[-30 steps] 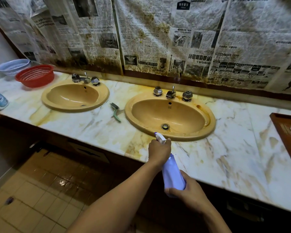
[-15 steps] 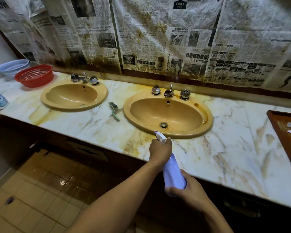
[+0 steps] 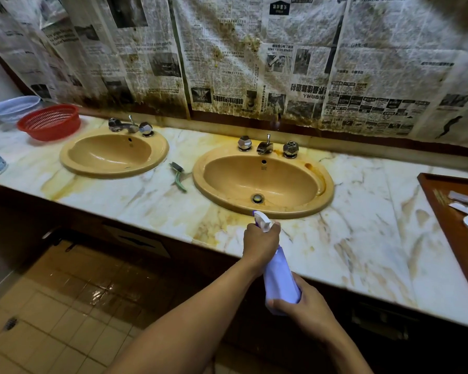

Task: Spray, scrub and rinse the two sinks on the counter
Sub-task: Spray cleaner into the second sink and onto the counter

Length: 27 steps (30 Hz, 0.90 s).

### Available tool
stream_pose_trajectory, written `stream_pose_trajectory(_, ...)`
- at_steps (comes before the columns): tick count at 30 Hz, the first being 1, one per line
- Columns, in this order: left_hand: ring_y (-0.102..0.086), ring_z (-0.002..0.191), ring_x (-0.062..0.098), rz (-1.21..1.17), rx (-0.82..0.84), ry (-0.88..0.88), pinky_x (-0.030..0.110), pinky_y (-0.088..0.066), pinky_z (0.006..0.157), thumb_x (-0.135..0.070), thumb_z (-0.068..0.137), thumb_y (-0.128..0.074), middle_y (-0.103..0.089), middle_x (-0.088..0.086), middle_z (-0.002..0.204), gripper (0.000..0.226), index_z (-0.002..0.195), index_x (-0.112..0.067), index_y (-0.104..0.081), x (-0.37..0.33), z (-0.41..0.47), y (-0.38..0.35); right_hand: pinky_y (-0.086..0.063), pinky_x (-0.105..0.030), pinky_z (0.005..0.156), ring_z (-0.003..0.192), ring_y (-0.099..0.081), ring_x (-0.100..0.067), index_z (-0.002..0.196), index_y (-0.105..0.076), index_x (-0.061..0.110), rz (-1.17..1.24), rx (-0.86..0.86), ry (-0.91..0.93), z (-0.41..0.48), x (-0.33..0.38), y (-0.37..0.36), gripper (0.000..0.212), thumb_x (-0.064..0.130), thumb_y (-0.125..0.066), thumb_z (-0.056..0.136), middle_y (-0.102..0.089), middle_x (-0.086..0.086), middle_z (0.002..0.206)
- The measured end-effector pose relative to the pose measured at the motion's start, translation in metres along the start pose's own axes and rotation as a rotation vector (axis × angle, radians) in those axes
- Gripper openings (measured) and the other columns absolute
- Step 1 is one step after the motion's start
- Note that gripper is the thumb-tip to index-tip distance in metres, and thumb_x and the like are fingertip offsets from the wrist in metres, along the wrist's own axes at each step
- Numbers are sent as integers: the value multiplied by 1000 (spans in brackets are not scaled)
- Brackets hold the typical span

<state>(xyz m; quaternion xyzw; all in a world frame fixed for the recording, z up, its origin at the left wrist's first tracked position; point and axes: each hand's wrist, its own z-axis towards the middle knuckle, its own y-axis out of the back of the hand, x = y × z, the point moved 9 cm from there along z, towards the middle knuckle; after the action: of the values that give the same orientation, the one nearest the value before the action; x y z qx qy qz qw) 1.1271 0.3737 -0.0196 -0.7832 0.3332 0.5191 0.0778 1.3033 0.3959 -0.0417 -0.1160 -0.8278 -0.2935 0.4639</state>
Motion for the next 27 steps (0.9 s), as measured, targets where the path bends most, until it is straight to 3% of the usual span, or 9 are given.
stream_pose_trajectory(3, -60, 84, 14, 91, -2, -13, 26, -42, 64, -38, 97, -59, -62, 3, 100, 34, 112, -7, -55, -2, -6, -4, -46, -13, 76, 109, -62, 1, 145, -54, 36, 0, -3, -1, -6, -6, 3, 100, 60, -76, 51, -68, 14, 128)
stream_pose_trajectory(8, -63, 102, 30, 130, -28, 6, 33, -46, 78, -31, 95, -54, -66, 9, 107, 30, 111, -6, -60, 4, -16, -12, -47, -13, 75, 105, -62, 6, 144, -54, 40, 17, -14, 2, -20, -13, 6, 89, 50, -81, 59, -68, 19, 124)
stream_pose_trajectory(13, -65, 100, 24, -12, -4, -28, 32, -49, 79, -40, 94, -65, -63, 6, 110, 39, 114, -8, -55, 8, -25, -22, -46, -12, 74, 105, -60, 6, 142, -52, 41, 45, -44, 8, -27, -17, 12, 78, 34, -86, 72, -66, 15, 128)
stream_pose_trajectory(16, -64, 96, 23, 10, -10, -41, 31, -48, 76, -41, 96, -64, -63, 6, 108, 39, 112, -7, -56, 6, -28, -23, -47, -14, 76, 106, -61, 3, 142, -54, 37, 55, -41, 14, -28, -17, 14, 83, 44, -85, 65, -67, 14, 127)
stream_pose_trajectory(19, -63, 102, 29, 129, -5, -63, 35, -49, 83, -37, 97, -56, -64, 7, 105, 34, 111, -6, -58, 1, -28, -23, -47, -15, 75, 108, -63, -2, 145, -53, 35, 50, -56, 15, -30, -19, 12, 99, 57, -78, 52, -67, 12, 129)
stream_pose_trajectory(23, -60, 85, 22, 142, 19, -60, 31, -43, 69, -32, 97, -53, -60, 2, 91, 29, 107, -6, -59, 0, -30, -27, -44, -11, 72, 108, -61, -3, 149, -49, 33, 57, -79, 7, -32, -23, 11, 88, 43, -85, 69, -65, 9, 133)
stream_pose_trajectory(27, -63, 101, 23, 61, 33, -74, 32, -45, 78, -43, 95, -62, -62, 5, 109, 41, 116, -8, -56, 2, -31, -35, -45, -11, 71, 106, -62, 0, 147, -52, 34, 39, -99, -6, -32, -26, 17, 82, 40, -86, 72, -67, 11, 129)
